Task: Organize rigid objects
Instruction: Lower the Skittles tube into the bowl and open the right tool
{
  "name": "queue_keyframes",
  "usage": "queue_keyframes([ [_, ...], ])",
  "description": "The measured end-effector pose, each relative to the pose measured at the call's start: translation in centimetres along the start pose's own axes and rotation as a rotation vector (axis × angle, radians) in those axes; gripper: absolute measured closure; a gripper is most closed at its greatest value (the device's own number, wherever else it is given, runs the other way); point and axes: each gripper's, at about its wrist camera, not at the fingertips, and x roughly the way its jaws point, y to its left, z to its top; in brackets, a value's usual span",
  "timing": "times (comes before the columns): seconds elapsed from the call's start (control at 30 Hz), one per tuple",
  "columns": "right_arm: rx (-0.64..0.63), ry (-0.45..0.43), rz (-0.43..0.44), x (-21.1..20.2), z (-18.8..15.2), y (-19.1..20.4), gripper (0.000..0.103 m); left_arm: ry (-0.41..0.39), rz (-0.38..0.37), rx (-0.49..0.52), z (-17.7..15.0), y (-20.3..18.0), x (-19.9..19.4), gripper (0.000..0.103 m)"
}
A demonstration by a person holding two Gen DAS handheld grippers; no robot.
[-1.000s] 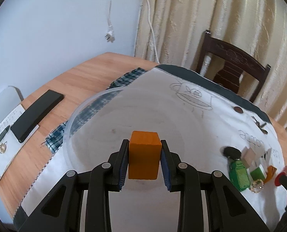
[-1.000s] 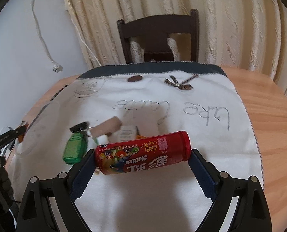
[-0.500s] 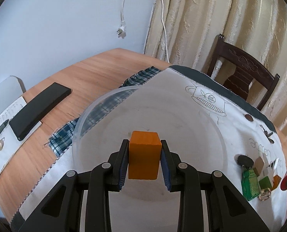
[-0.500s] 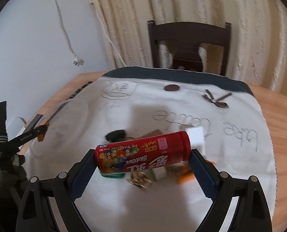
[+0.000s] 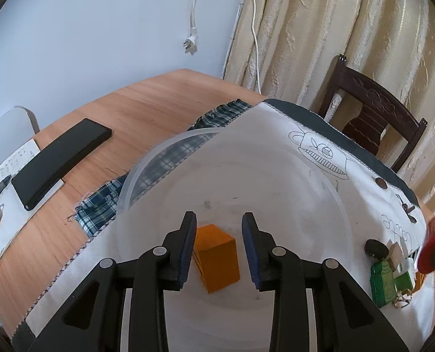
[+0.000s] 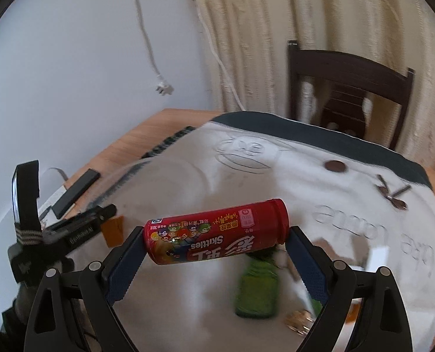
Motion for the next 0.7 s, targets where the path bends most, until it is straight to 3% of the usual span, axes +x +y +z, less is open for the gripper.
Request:
queue_keyframes([
  [0.7, -0.054, 0.042, 0.097, 5.5, 1.7, 4.5, 0.007, -0.038, 0.017, -0.046, -0.1, 1.8, -0.4, 0.069],
])
